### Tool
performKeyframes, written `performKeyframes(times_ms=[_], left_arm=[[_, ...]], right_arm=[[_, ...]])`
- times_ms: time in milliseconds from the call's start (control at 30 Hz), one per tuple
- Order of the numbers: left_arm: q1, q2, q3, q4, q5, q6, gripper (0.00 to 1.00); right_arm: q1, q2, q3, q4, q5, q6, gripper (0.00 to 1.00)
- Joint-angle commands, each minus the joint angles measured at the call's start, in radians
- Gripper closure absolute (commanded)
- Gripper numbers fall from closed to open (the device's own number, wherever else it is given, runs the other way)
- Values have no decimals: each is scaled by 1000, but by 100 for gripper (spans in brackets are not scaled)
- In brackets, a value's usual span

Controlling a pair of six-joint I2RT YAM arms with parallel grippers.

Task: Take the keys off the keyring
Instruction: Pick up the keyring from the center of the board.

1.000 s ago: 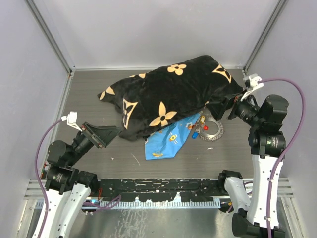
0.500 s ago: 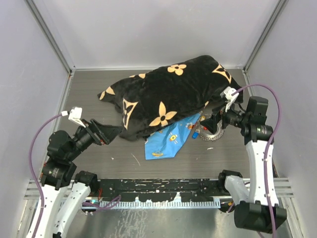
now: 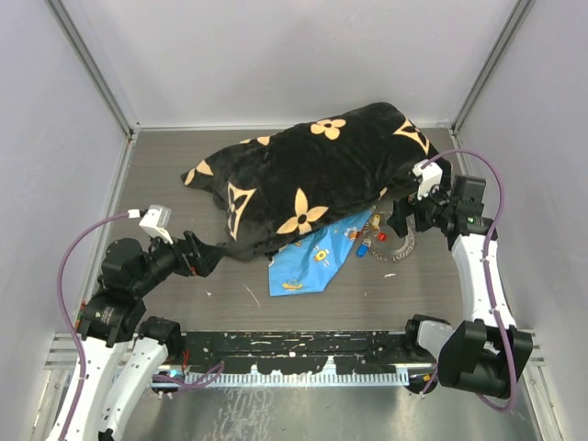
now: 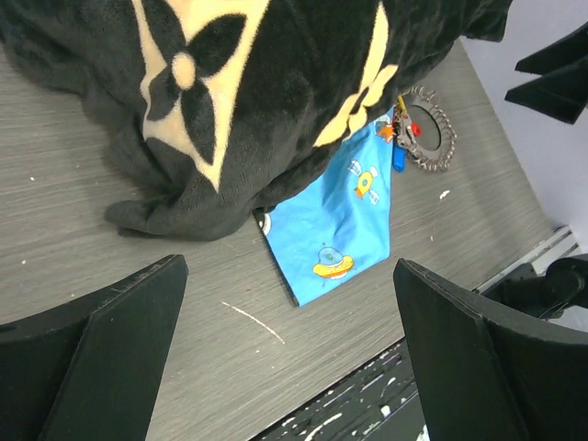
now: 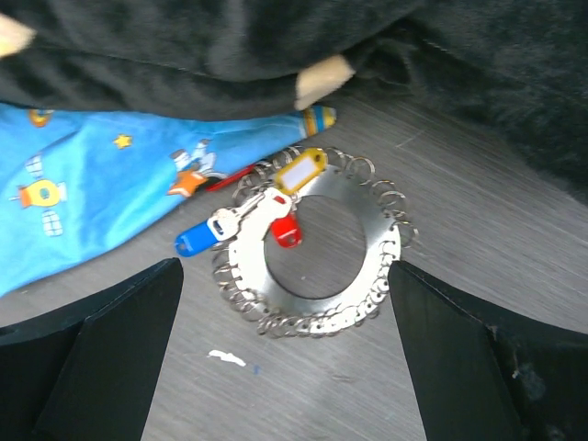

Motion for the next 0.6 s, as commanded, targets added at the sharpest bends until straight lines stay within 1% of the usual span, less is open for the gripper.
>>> performKeyframes(times_ms=[0,200,233,367,500,567], left_arm=[[6,-12,12,48,10,53,2],[16,-21,6,30,13,58,2],[20,-21,5,31,13,58,2],[35,-20,3,30,21,57,2],[42,-22,3,27,20,57,2],[46,-23,2,28,22,57,2]], right_arm=[[-3,63,10,110,96,-11,0],[-12,164,17,146,129,-79,0],[-21,190,25,150,128,-77,2],[-37,282,66,144,109,-29,15],[-41,314,63,144,110,-19,28],[-54,330,60,142,56,-2,35]])
